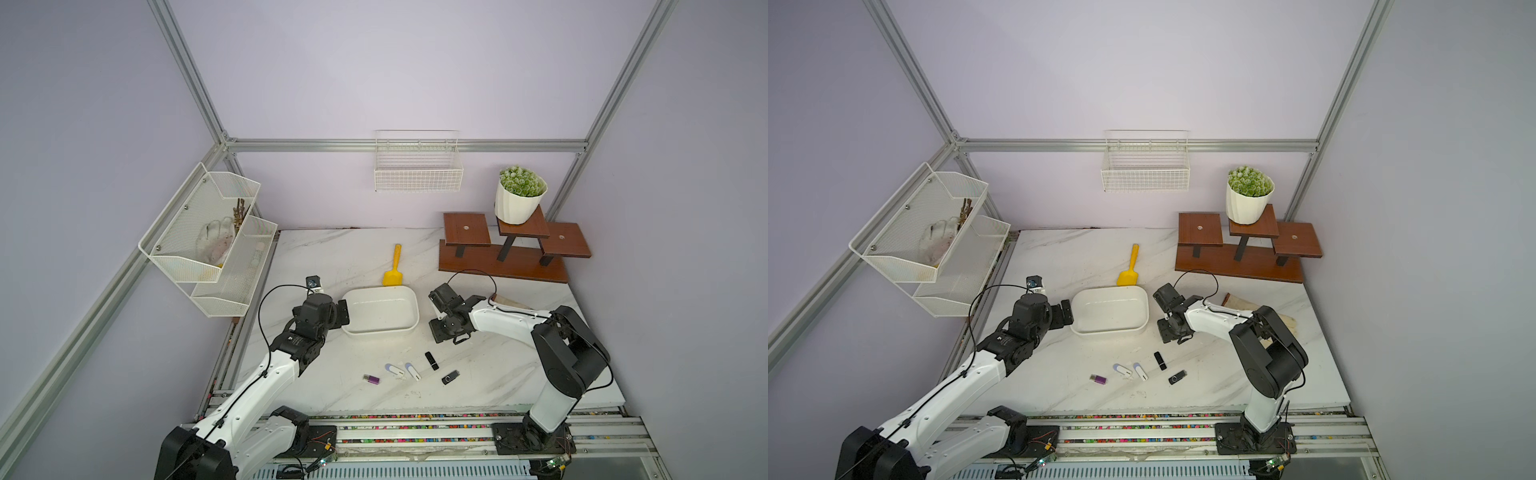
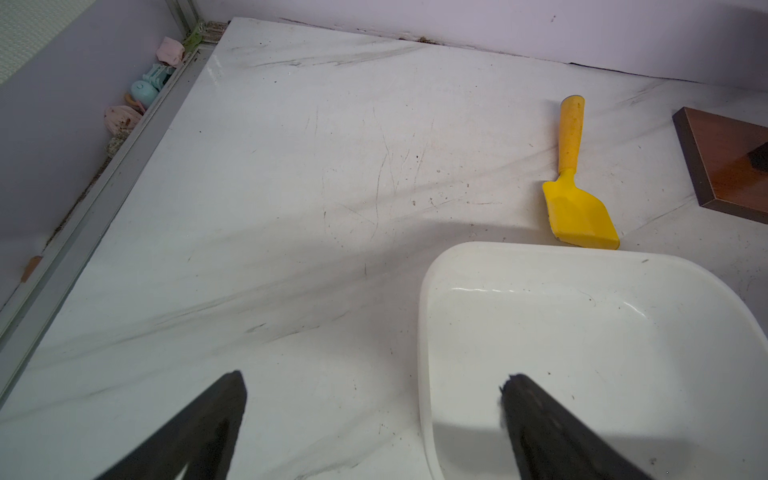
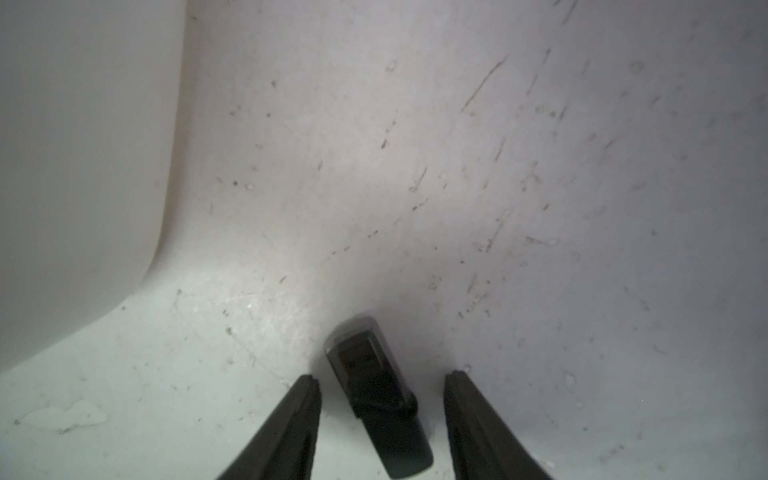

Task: Put the usb flash drive into the storage box
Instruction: Pick up the USB flash from the center of the board.

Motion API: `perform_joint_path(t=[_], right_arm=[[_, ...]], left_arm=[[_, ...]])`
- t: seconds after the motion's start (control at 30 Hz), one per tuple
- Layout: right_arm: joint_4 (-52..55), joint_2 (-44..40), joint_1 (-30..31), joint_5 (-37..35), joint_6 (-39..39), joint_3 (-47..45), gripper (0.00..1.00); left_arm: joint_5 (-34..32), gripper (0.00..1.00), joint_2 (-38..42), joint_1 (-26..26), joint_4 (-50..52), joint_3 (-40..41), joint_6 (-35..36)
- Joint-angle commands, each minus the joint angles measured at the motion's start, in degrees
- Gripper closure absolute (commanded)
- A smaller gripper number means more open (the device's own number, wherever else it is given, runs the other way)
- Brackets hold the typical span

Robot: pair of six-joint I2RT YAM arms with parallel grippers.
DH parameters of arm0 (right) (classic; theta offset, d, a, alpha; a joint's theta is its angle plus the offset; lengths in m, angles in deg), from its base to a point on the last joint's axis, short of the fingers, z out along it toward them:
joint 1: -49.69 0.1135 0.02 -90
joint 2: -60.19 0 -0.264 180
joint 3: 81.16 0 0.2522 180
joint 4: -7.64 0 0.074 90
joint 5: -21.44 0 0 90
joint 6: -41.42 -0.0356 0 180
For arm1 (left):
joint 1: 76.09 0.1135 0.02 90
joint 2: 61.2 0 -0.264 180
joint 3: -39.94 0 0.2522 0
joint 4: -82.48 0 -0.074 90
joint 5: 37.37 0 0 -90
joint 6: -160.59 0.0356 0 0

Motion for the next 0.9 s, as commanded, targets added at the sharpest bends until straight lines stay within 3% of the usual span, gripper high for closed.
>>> perform_joint_path(t=[0.0, 0.57, 0.87], right_arm=[[2.2, 0.9, 0.4, -0.2, 0.5, 0.8, 0.49], [3.9, 3.0, 0.3, -0.9, 1.8, 2.4, 0.66], [5.0, 3.5, 0.3, -1.9, 1.3, 2.3, 0.82]], left_arm=[[-0.5, 0.0, 0.9, -0.5, -0.4, -0.4, -0.8], [-0.8, 0.0, 1.4, -1.4, 1.0, -0.6, -1.1], [-0.5, 0.0, 0.9, -1.6, 1.1, -0.7, -1.2]])
